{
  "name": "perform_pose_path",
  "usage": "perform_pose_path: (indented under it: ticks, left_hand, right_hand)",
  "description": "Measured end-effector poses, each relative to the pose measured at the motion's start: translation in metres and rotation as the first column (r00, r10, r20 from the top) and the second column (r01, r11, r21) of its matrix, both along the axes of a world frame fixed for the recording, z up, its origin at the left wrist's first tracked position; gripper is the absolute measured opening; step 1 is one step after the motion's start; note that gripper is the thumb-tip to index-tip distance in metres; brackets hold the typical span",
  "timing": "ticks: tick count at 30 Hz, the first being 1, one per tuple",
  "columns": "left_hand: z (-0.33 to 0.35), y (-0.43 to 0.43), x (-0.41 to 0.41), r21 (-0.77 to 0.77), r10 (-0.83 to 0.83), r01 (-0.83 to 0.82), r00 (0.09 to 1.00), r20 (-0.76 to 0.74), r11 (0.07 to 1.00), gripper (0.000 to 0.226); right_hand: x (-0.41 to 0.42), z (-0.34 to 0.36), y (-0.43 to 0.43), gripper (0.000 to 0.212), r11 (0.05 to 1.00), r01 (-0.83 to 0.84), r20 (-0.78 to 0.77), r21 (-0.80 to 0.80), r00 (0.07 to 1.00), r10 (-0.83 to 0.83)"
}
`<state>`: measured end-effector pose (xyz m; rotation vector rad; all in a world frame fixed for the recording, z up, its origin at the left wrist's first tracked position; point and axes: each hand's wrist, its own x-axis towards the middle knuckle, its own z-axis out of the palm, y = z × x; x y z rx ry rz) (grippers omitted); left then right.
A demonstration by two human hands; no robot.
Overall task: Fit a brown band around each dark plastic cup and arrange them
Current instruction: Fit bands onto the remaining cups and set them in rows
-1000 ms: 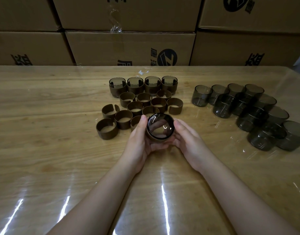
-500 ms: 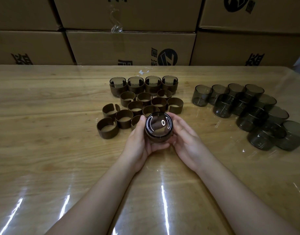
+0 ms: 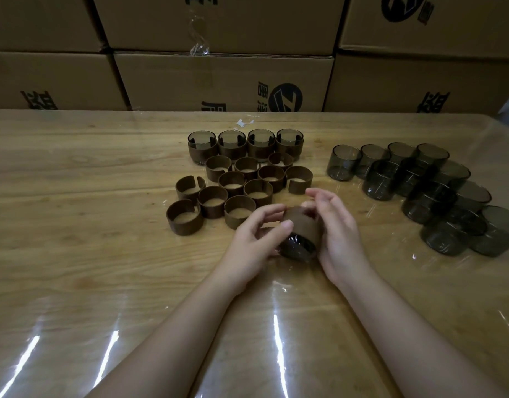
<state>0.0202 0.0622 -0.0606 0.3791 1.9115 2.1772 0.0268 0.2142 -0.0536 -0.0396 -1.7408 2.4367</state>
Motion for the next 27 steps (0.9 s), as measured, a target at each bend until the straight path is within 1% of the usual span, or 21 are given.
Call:
perform_pose_path:
  ticks: [1,2,4,5,7,9,11,14,17,19,21,23,27]
  left_hand:
    - [0.001,-0.002,-0.002,0.124,-0.018,0.008,0.996,0.084,0.992,0.040]
    - [0.002,-0.004,-0.005,0.265,-0.044,-0.001,0.986,0.164,0.964,0.043]
    - [0.001,-0.008,-0.010,0.493,-0.101,-0.054,0.953,0.284,0.869,0.046]
    - [0.000,-0.009,-0.011,0.566,-0.140,-0.075,0.935,0.327,0.821,0.047]
    - [-0.002,-0.011,-0.014,0.630,-0.192,-0.096,0.908,0.374,0.771,0.047]
    - [-0.004,-0.012,-0.014,0.642,-0.220,-0.080,0.901,0.374,0.763,0.049]
    - [-0.003,-0.012,-0.013,0.622,-0.241,-0.033,0.905,0.351,0.782,0.052]
    - [0.000,-0.009,-0.010,0.531,-0.202,0.016,0.934,0.294,0.847,0.059]
    - [0.002,-0.007,-0.010,0.466,-0.144,0.016,0.960,0.241,0.885,0.056]
    - [0.003,-0.007,-0.011,0.449,-0.118,0.004,0.966,0.228,0.893,0.053]
    - [0.002,-0.009,-0.012,0.433,-0.086,-0.022,0.970,0.227,0.901,0.055]
    - [0.000,-0.011,-0.014,0.424,-0.068,-0.038,0.970,0.233,0.905,0.057]
    - [-0.004,-0.010,-0.014,0.457,-0.077,-0.037,0.970,0.229,0.889,0.061]
  right_hand:
    - [-0.001,-0.001,0.000,0.032,1.000,-0.017,-0.004,-0.024,1.000,0.017]
    - [-0.002,-0.001,0.000,0.035,0.998,-0.051,-0.010,-0.028,0.999,0.051]
    - [-0.002,-0.002,-0.003,0.038,0.987,-0.151,-0.010,0.063,0.988,0.152]
    - [-0.001,-0.003,-0.004,0.041,0.970,-0.204,-0.006,0.130,0.978,0.206]
    - [0.000,-0.006,-0.008,0.049,0.934,-0.269,-0.006,0.234,0.961,0.278]
    - [0.002,-0.006,-0.009,0.054,0.914,-0.269,-0.024,0.304,0.957,0.289]
    - [0.003,-0.006,-0.011,0.056,0.913,-0.244,-0.052,0.327,0.960,0.276]
    - [0.004,-0.006,-0.013,0.055,0.931,-0.189,-0.100,0.313,0.968,0.231]
    - [0.006,-0.006,-0.016,0.054,0.951,-0.150,-0.134,0.269,0.972,0.191]
    - [0.006,-0.005,-0.014,0.056,0.959,-0.136,-0.138,0.247,0.975,0.173]
    - [0.005,-0.006,-0.013,0.058,0.965,-0.125,-0.114,0.228,0.981,0.154]
    - [0.005,-0.006,-0.013,0.055,0.966,-0.139,-0.084,0.217,0.984,0.160]
    - [0.005,-0.004,-0.015,0.051,0.948,-0.133,-0.099,0.288,0.981,0.168]
